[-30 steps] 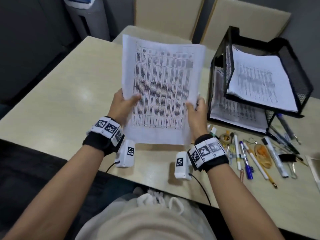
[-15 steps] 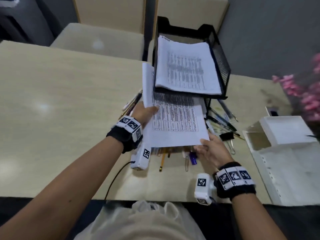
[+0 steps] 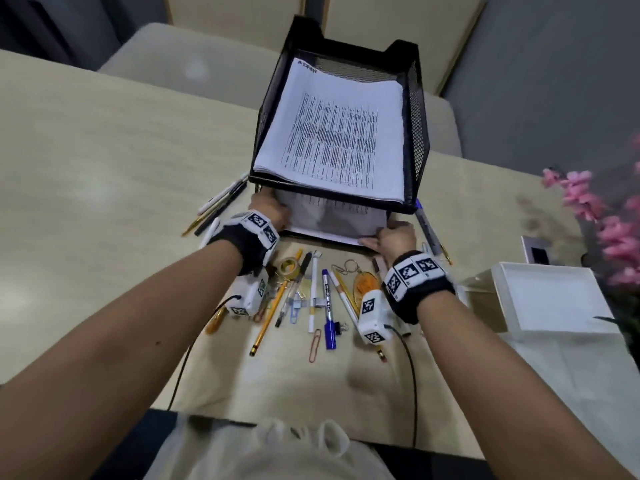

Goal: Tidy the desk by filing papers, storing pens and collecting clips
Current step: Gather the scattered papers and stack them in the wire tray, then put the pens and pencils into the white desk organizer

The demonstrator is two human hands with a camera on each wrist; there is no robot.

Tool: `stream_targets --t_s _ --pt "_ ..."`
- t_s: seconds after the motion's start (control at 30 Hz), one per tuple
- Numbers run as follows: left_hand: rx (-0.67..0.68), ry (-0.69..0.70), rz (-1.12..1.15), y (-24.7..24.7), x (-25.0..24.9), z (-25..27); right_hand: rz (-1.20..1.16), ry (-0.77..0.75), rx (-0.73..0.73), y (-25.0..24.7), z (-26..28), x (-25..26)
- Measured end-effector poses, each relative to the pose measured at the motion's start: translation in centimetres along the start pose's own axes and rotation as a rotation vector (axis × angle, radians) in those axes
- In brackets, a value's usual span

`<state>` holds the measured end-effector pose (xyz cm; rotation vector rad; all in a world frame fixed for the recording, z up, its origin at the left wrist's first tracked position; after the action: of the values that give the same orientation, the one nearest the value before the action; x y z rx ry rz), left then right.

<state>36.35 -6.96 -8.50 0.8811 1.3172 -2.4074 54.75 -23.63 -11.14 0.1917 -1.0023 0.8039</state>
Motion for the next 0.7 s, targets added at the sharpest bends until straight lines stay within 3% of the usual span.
stream_targets --t_s 0.1,0.23,0.33,0.47,0.6,0.7 --pt "-0.023 0.012 -0.079 0.3 1.2 0.0 0.166 0.014 -0.004 0.0 0.2 -0.4" --pt "-0.094 0.077 -0.101 -1.2 1.6 1.9 0.424 -0.207 -0.142 -1.1 3.9 0.9" --pt "-0.14 0.115 -0.039 -2.3 2.4 3.4 0.639 -0.258 -0.008 1.1 7.3 -0.9" --pt "-0.06 0.124 0.095 -2.0 4.3 5.4 0.951 -0.101 0.222 4.6 9.3 -6.1" --pt "-0.038 0.161 0.093 -1.5 5.3 7.7 1.003 -0.1 0.174 4.9 10.2 -7.0" --pt "-0.029 0.337 -0.057 -1.2 4.2 10.0 0.984 -0.188 0.07 4.3 11.4 -5.1"
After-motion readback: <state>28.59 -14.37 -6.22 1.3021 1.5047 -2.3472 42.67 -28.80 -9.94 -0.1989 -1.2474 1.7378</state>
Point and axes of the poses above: each hand's wrist, its own z-axis away from the middle knuckle, its own y-axis out of the palm, x = y × z, the point moved 7 cm from there along -z, towards the middle knuckle, and after that the axes turned 5 degrees about x, right-handed, at the moved point
